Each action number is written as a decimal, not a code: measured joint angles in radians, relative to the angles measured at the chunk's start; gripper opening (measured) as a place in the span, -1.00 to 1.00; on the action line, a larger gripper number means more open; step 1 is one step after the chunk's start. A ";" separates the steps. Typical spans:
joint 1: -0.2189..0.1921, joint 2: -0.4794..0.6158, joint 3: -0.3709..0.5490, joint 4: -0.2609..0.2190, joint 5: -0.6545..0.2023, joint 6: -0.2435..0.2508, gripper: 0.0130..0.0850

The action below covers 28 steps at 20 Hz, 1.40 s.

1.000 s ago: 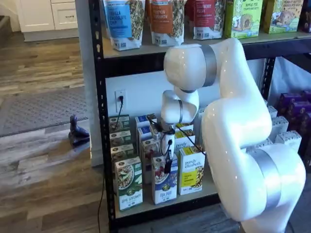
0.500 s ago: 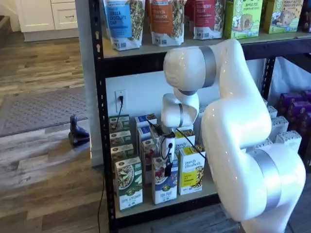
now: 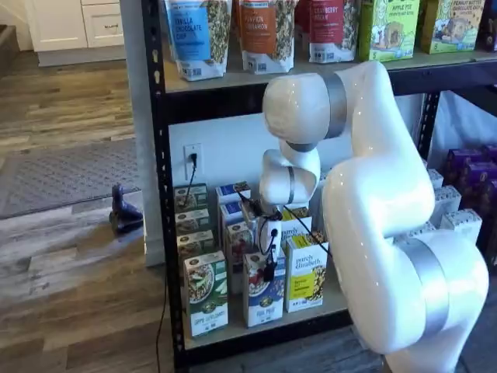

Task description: Pick up the blue and white box that is on the bottom shelf, the second box from the left

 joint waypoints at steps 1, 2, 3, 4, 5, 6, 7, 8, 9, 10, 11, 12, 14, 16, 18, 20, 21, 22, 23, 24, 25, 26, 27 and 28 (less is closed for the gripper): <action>0.000 0.000 0.000 -0.007 0.000 0.007 0.56; 0.001 0.001 -0.001 -0.010 0.000 0.009 0.56; 0.001 0.001 0.000 -0.007 -0.001 0.007 0.56; 0.002 0.001 0.000 -0.002 -0.001 0.002 0.56; 0.002 0.001 0.001 0.006 -0.001 -0.004 0.56; 0.002 -0.001 0.002 0.016 0.000 -0.013 0.44; 0.001 -0.002 0.004 0.020 0.000 -0.016 0.33; 0.001 -0.003 0.006 0.020 -0.001 -0.017 0.33; 0.000 -0.005 0.008 0.021 -0.001 -0.018 0.22; 0.000 -0.007 0.010 0.021 -0.001 -0.018 0.11; 0.000 -0.008 0.012 0.017 -0.004 -0.014 0.11; 0.001 -0.009 0.015 0.002 -0.010 -0.002 0.11; 0.002 -0.011 0.019 -0.004 -0.013 0.005 0.11; 0.003 -0.013 0.022 -0.003 -0.013 0.005 0.11; 0.004 -0.017 0.025 0.003 -0.012 0.000 0.11; 0.004 -0.021 0.030 0.012 -0.012 -0.008 0.11; 0.004 -0.024 0.034 0.017 -0.012 -0.013 0.11; 0.004 -0.027 0.037 0.020 -0.012 -0.015 0.11; 0.003 -0.032 0.042 0.028 -0.012 -0.023 0.00; 0.003 -0.034 0.045 0.033 -0.011 -0.027 0.00; 0.003 -0.037 0.049 0.034 -0.012 -0.028 -0.11; 0.003 -0.039 0.053 0.024 -0.018 -0.019 -0.11; 0.004 -0.041 0.057 0.010 -0.024 -0.006 -0.11; 0.004 -0.044 0.062 0.000 -0.028 0.002 -0.11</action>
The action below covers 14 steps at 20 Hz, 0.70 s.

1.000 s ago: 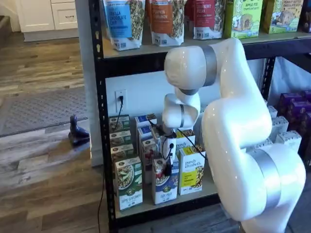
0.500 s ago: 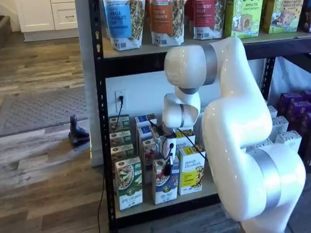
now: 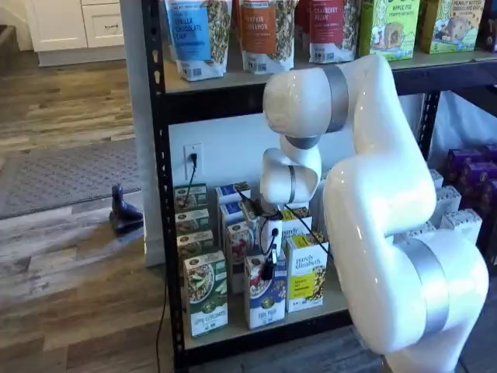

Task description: Pick up the blue and white box that is on the bottom shelf, the second box from the left

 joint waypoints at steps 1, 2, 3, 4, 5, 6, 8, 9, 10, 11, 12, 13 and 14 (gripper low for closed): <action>0.000 -0.005 0.005 -0.005 -0.001 0.004 -0.11; 0.000 -0.011 0.011 -0.006 -0.002 0.005 -0.11; 0.001 -0.021 0.022 -0.006 -0.003 0.006 -0.11; 0.001 -0.030 0.031 -0.007 -0.003 0.007 -0.11; 0.002 -0.040 0.041 -0.011 -0.003 0.011 -0.11; 0.003 -0.054 0.056 -0.018 -0.003 0.018 -0.11; 0.006 -0.080 0.088 -0.032 -0.003 0.033 -0.11; 0.008 -0.097 0.110 -0.038 -0.008 0.040 -0.11; 0.012 -0.117 0.136 -0.040 -0.015 0.044 -0.11; 0.015 -0.137 0.163 -0.039 -0.019 0.046 -0.11; 0.019 -0.155 0.186 -0.041 -0.024 0.051 -0.11; 0.022 -0.174 0.213 -0.046 -0.032 0.059 -0.11; 0.026 -0.194 0.239 -0.051 -0.040 0.067 -0.11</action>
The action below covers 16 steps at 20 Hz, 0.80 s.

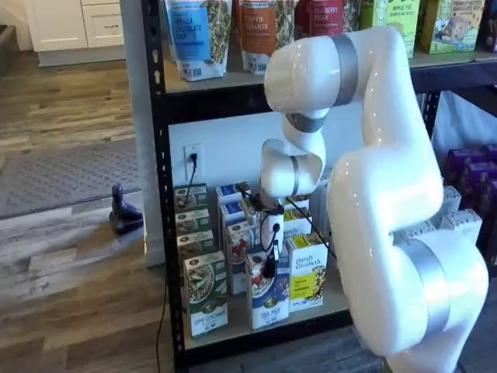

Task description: Pick up the blue and white box that is on the bottom shelf, the second box from the left

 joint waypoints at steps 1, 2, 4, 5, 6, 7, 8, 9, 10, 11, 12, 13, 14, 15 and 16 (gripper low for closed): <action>0.003 -0.016 0.023 -0.003 -0.007 0.005 -0.11; 0.008 -0.042 0.057 -0.006 -0.017 0.012 -0.11; 0.016 -0.086 0.114 -0.004 -0.030 0.018 -0.11; 0.019 -0.104 0.136 -0.002 -0.034 0.019 -0.11; 0.023 -0.124 0.158 0.003 -0.035 0.018 -0.11; 0.026 -0.143 0.179 0.006 -0.035 0.018 -0.11; 0.028 -0.165 0.202 0.007 -0.035 0.019 -0.11; 0.030 -0.187 0.227 0.007 -0.038 0.021 -0.11; 0.031 -0.210 0.251 0.007 -0.043 0.022 -0.11; 0.031 -0.234 0.278 0.006 -0.049 0.023 -0.11; 0.031 -0.259 0.305 0.006 -0.055 0.023 -0.11; 0.030 -0.292 0.336 0.009 -0.059 0.019 -0.11; 0.029 -0.316 0.359 0.015 -0.060 0.013 -0.11; 0.027 -0.344 0.382 0.022 -0.058 0.006 -0.11; 0.025 -0.367 0.402 0.025 -0.056 0.001 -0.11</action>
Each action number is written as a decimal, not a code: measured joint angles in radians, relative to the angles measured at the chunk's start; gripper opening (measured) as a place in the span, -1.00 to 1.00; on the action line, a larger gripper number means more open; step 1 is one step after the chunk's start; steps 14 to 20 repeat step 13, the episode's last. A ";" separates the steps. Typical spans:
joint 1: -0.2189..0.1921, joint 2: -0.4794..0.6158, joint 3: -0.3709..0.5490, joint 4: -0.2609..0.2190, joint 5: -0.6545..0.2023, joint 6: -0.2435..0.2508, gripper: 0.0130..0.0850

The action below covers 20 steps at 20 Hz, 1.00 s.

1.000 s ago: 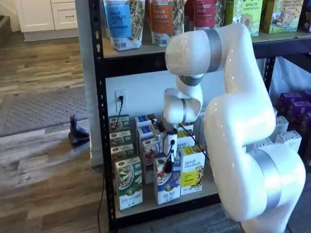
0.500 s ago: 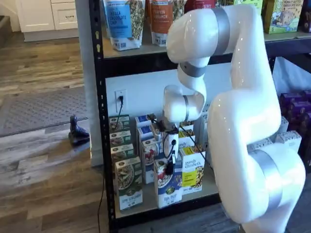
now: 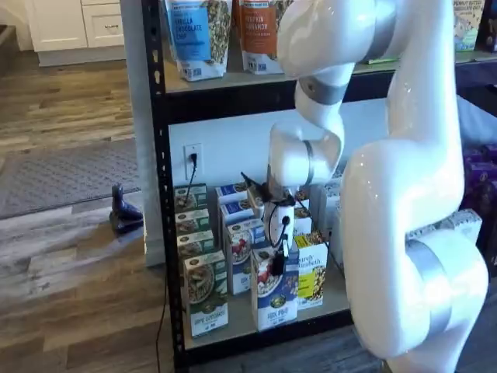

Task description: Pick up the blue and white box that is on the bottom shelf, the second box from the left

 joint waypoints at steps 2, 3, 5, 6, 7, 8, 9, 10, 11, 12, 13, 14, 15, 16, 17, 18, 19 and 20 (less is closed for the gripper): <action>-0.004 -0.045 0.036 -0.011 0.002 0.006 -0.11; -0.007 -0.067 0.055 -0.020 0.003 0.013 -0.11; -0.011 -0.107 0.085 -0.034 0.008 0.021 -0.11; -0.013 -0.126 0.098 -0.040 0.014 0.025 -0.11; -0.015 -0.143 0.108 -0.043 0.021 0.026 -0.11; -0.018 -0.161 0.118 -0.047 0.030 0.027 -0.11; -0.020 -0.176 0.125 -0.047 0.039 0.025 -0.11; -0.023 -0.189 0.132 -0.044 0.048 0.021 -0.11; -0.025 -0.203 0.138 -0.040 0.057 0.016 -0.11; -0.028 -0.214 0.143 -0.037 0.064 0.011 -0.11; -0.030 -0.225 0.147 -0.035 0.070 0.007 -0.11; -0.030 -0.225 0.147 -0.035 0.070 0.007 -0.11; -0.030 -0.225 0.147 -0.035 0.070 0.007 -0.11; -0.030 -0.225 0.147 -0.035 0.070 0.007 -0.11; -0.030 -0.225 0.147 -0.035 0.070 0.007 -0.11; -0.030 -0.225 0.147 -0.035 0.070 0.007 -0.11; -0.030 -0.225 0.147 -0.035 0.070 0.007 -0.11; -0.030 -0.225 0.147 -0.035 0.070 0.007 -0.11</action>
